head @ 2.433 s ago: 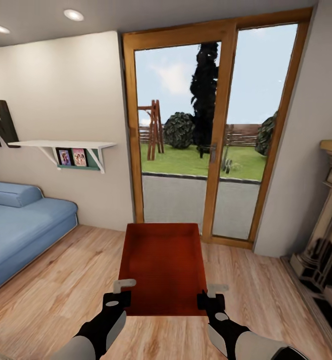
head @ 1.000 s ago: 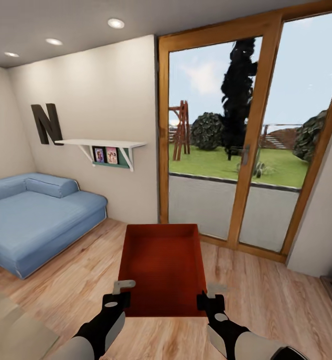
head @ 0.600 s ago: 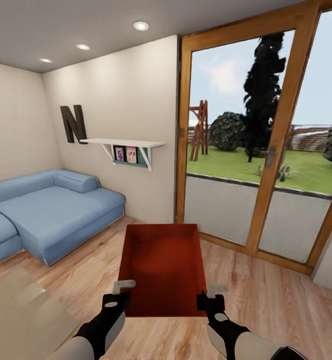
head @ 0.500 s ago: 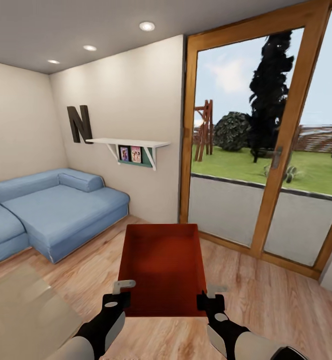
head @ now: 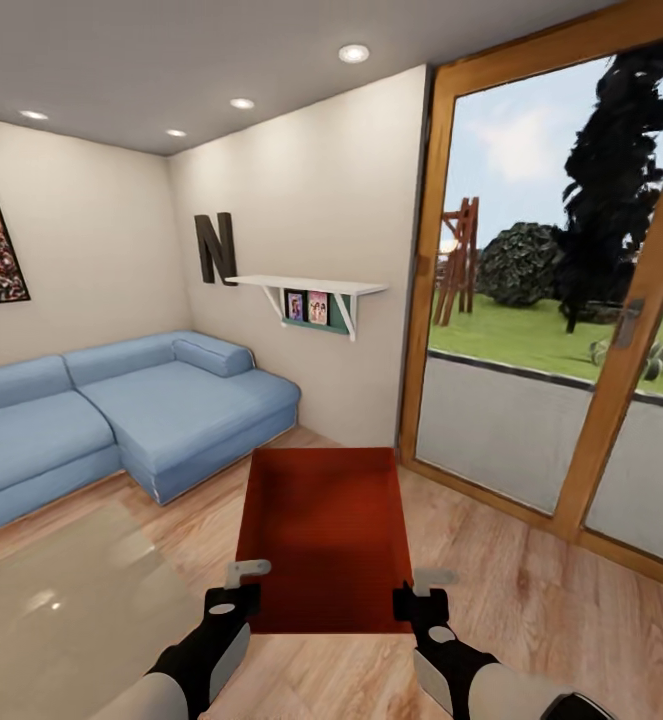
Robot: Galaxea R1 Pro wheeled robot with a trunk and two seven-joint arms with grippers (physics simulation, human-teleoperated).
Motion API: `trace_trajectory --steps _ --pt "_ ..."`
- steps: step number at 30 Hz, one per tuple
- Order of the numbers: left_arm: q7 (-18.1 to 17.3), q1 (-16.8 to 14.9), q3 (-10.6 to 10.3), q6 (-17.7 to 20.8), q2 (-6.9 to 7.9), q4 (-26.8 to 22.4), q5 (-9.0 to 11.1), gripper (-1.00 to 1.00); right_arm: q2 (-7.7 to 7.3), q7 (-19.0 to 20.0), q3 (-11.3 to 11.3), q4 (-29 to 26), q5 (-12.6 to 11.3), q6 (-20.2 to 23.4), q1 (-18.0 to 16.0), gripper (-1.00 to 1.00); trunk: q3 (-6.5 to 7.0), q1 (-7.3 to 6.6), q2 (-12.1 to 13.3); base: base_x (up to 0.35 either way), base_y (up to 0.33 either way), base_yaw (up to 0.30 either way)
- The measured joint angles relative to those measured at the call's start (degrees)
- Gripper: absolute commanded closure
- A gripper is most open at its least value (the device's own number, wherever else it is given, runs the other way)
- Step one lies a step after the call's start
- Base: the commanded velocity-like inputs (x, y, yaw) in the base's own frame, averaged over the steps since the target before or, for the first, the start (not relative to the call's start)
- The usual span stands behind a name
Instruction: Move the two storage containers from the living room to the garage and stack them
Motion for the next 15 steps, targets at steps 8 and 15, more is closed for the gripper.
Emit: trace_trajectory --steps 8,15 --pt "0.00 -0.03 0.07 0.00 -0.03 0.02 -0.11 1.00 -0.01 0.01 0.01 0.01 -0.04 -0.04 0.00 1.00 0.25 0.00 0.00 0.000 0.000 0.284" --pt "0.00 -0.03 0.13 0.00 -0.04 0.05 -0.15 1.00 -0.01 0.01 0.03 0.02 -0.06 -0.03 0.00 1.00 0.69 0.00 0.00 0.000 0.000 0.257"
